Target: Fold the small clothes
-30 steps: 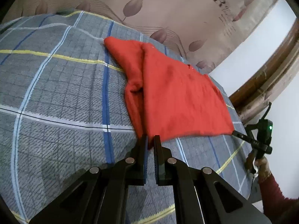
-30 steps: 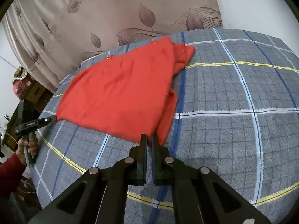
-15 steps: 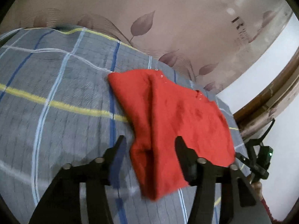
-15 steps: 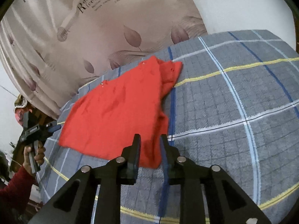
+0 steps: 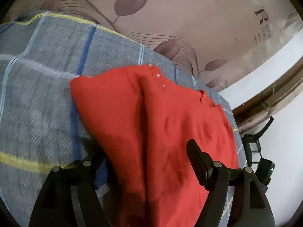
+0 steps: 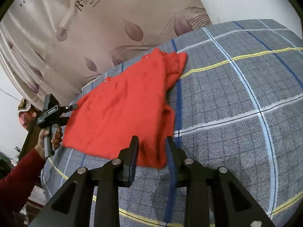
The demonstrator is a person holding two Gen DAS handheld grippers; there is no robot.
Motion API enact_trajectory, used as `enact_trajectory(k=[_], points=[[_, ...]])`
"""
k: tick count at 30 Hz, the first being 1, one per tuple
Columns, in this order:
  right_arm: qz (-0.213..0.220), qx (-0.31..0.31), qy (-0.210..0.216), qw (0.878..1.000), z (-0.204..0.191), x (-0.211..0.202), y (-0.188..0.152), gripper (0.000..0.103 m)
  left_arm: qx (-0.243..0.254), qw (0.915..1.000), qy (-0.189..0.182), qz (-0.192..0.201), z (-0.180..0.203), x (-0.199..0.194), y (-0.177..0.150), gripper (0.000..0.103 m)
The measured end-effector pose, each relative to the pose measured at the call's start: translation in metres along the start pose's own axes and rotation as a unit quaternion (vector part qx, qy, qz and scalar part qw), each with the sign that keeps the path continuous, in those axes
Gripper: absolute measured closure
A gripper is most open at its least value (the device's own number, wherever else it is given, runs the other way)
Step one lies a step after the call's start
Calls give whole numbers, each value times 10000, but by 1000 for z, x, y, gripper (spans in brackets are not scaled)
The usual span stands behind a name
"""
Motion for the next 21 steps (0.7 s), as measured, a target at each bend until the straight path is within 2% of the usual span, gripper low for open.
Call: enact_trajectory(k=[2,3,4,5,9,12,14,17,21], points=[[18,34,6,10000,1,-1,0,68,-26,10000,-8,-25,1,3,4,30],[25,38,11,10000,1,-1,-1,67,7,10000,83,-17,0,5,5,42],[32,39,11,10000,1,-1,0,64,111,9995,278,-27,0,6,5,66],[40,37,7,10000,1,-1,0,62,210,9987,464,-27,-1,7,4,77],[140,0,-50,9999,-2,-4,1,61,54,9988,472,112,-6,4,0,81],[342,33,229,9991,-10,-8,11,61,258,9966,773,128,6,2,0,83],[448,-128,353,9983,-21,-7,17,61,283,9961,833,99,16,-4,4,83],[406,-396,421,9975,-32,6,18,61,452,9950,890,-16,46,-13,13,84],[68,-490,366,9981,-34,29,12,61,571,9926,1045,-228,104,-22,27,84]])
Point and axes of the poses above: each gripper's, at about its wrist camera, not at the fingertips, and x roughly the way its jaws point, z to its right, y to its top, the point moved 2 cm from there along x, roughly the way its jaws point, and after that the axes turned 4 degrees about y, right-handed, at the moved point
